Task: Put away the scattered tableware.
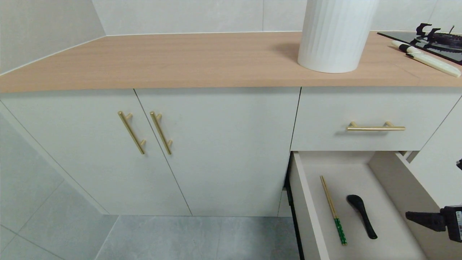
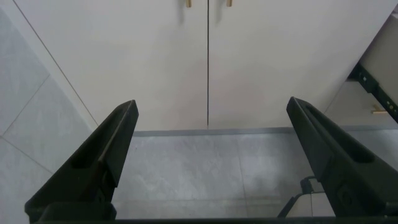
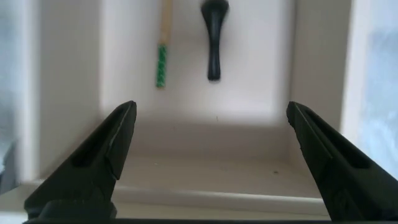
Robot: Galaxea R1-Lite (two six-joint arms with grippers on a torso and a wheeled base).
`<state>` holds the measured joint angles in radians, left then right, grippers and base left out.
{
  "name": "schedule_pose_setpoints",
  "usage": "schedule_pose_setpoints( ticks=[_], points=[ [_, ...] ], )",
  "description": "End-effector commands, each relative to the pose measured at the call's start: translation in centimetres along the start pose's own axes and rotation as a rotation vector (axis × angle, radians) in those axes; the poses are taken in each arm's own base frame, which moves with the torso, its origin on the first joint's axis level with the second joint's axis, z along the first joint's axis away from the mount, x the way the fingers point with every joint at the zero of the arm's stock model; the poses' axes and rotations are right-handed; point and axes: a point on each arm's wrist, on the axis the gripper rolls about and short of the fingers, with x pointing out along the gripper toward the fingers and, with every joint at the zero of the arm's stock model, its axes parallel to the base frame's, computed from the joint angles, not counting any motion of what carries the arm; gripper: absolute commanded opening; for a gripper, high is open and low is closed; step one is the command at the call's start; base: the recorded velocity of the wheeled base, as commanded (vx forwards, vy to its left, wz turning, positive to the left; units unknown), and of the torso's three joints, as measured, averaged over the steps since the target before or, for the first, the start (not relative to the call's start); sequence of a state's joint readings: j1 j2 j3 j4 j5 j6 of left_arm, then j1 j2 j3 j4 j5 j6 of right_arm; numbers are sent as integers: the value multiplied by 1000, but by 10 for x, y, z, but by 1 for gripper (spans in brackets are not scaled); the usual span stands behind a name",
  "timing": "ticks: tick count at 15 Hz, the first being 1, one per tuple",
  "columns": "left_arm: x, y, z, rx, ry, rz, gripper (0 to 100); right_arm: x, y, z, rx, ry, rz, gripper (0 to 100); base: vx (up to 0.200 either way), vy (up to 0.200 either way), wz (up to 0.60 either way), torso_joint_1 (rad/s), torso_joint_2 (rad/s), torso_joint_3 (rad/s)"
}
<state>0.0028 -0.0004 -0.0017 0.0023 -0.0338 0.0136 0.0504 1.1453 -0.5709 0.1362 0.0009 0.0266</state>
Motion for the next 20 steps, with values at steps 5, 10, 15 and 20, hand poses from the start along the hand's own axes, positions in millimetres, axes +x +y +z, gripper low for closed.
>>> schedule_pose_setpoints(
  ticks=[5,10,15,20],
  points=[
    [0,0,0,-1,1,0,100,-19,7,-2,-37,-56,41,100,-40,0,0,-1,0,0],
    [0,0,0,-1,0,0,100,-19,8,-5,-46,-27,41,100,-200,0,0,4,1,4],
    [0,0,0,-1,0,0,100,-8,14,-15,-121,140,61,100,-80,0,0,-1,2,1],
    [0,0,0,-1,0,0,100,18,24,-23,-180,346,46,100,0,0,0,0,0,0]
  ],
)
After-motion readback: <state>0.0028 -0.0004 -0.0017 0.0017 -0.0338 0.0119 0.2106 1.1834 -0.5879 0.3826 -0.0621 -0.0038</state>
